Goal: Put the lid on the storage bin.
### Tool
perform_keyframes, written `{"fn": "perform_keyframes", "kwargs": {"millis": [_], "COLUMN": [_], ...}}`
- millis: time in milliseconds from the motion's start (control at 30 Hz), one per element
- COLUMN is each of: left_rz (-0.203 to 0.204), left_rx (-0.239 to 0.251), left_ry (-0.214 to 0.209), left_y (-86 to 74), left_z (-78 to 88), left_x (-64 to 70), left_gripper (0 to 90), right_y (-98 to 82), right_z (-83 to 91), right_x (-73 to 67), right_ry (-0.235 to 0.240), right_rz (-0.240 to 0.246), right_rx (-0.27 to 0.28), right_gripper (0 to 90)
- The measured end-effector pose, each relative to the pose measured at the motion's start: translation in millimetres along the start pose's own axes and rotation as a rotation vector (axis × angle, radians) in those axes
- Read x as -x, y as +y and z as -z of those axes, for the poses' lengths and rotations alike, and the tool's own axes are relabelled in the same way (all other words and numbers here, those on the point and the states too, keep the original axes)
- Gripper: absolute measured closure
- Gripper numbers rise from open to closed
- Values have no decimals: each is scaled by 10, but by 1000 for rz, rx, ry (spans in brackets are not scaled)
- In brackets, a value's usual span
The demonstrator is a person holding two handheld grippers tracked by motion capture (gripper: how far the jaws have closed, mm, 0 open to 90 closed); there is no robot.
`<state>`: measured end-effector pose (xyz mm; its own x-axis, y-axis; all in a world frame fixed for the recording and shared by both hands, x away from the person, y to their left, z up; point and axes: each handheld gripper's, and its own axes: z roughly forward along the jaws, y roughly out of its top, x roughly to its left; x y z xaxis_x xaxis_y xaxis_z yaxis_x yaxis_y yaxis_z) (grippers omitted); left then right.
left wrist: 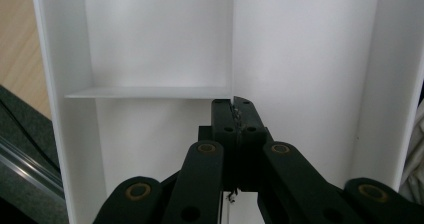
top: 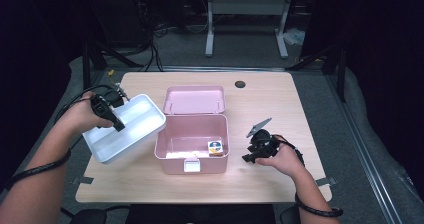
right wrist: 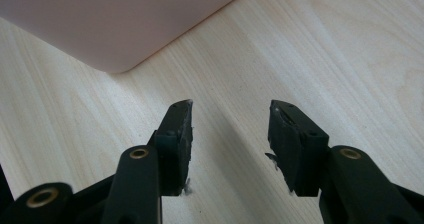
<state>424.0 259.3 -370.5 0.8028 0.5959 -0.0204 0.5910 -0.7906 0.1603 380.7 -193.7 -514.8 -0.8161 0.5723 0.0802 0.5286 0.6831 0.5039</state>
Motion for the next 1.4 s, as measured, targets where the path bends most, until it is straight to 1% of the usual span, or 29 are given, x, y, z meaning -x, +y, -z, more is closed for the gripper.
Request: {"fn": "perform_keyframes", "kwargs": {"millis": [33, 100, 133, 167, 200, 233, 300, 333, 400, 433, 467, 567, 667, 733, 767, 833, 900, 933, 967, 1000, 1067, 1133, 1167, 1200, 1233, 1300, 1333, 1400], "left_rz": [-19, -79, -102, -120, -153, -177, -221, -253, -286, -311, -327, -371, -416, -446, -457, -489, -511, -513, -523, -540, -548, -567, -574, -577, -585, -589, -595, -594], "left_rx": [-1, -4, -7, -6, -8, -11, -18, -18, -17, -17, -23, -26, -26, -22, -31, -31, -40, -33, -36, -29, -22, -23, -27, -24, -28, -32, -32, -35], "left_ry": [0, 4, 3, 2, 6, 6, 10, 4, -4, -2, -1, -4, -19, -27, -23, -26, -26, -24, -27, -26, -32, -36, -37, -39, -38, -53, -49, -50], "left_y": [44, 184, 247, 293, 355, 416, 535, 605, 696, 760, 811, 946, 1057, 1117, 1141, 1201, 1257, 1274, 1304, 1328, 1367, 1402, 1416, 1426, 1438, 1451, 1458, 1458], "left_z": [9, 18, 13, 5, -7, -23, -42, -54, -73, -90, -102, -142, -187, -224, -233, -275, -297, -306, -308, -313, -329, -349, -360, -377, -395, -427, -439, -461], "left_x": [31, 131, 177, 210, 257, 305, 397, 444, 505, 548, 579, 667, 749, 794, 813, 857, 898, 916, 934, 952, 989, 1021, 1037, 1049, 1065, 1078, 1081, 1083], "left_gripper": [899, 898, 898, 899, 898, 898, 898, 898, 898, 898, 899, 899, 899, 899, 899, 899, 899, 899, 899, 899, 899, 899, 899, 899, 899, 899, 899, 899], "right_y": [-8, -21, -28, -40, -46, -54, -73, -85, -110, -116, -134, -164, -195, -214, -226, -244, -265, -273, -279, -285, -297, -309, -311, -317, -326, -336, -342, -349], "right_z": [6, 9, 20, 4, 3, 2, 0, 1, 3, 13, 4, 11, 22, 25, 28, 28, 24, 23, 22, 24, 27, 31, 44, 47, 35, 38, 40, 40], "right_x": [0, 4, 11, 5, 4, 11, 13, 19, 33, 43, 47, 52, 58, 63, 67, 68, 72, 70, 71, 72, 74, 75, 80, 81, 79, 82, 83, 84], "right_ry": [-5, -2, 5, 0, 0, -5, -4, -4, -6, 2, -6, -10, -15, -6, -15, -17, -17, -15, -14, -21, -17, -16, -10, -10, -15, -20, -19, -17], "right_rz": [-5, -9, -8, -18, -21, -17, -30, -32, -39, -41, -47, -59, -68, -75, -73, -81, -87, -92, -92, -90, -95, -103, -101, -103, -106, -107, -109, -114], "right_rx": [4, 13, -2, 18, 17, 15, 19, 21, 23, 12, 28, 32, 33, 41, 38, 36, 33, 34, 35, 32, 34, 35, 23, 22, 43, 40, 39, 41], "right_gripper": [522, 521, 522, 522, 522, 521, 522, 522, 522, 522, 522, 522, 522, 522, 522, 522, 522, 522, 522, 522, 522, 522, 522, 522, 522, 522, 522, 522]}}
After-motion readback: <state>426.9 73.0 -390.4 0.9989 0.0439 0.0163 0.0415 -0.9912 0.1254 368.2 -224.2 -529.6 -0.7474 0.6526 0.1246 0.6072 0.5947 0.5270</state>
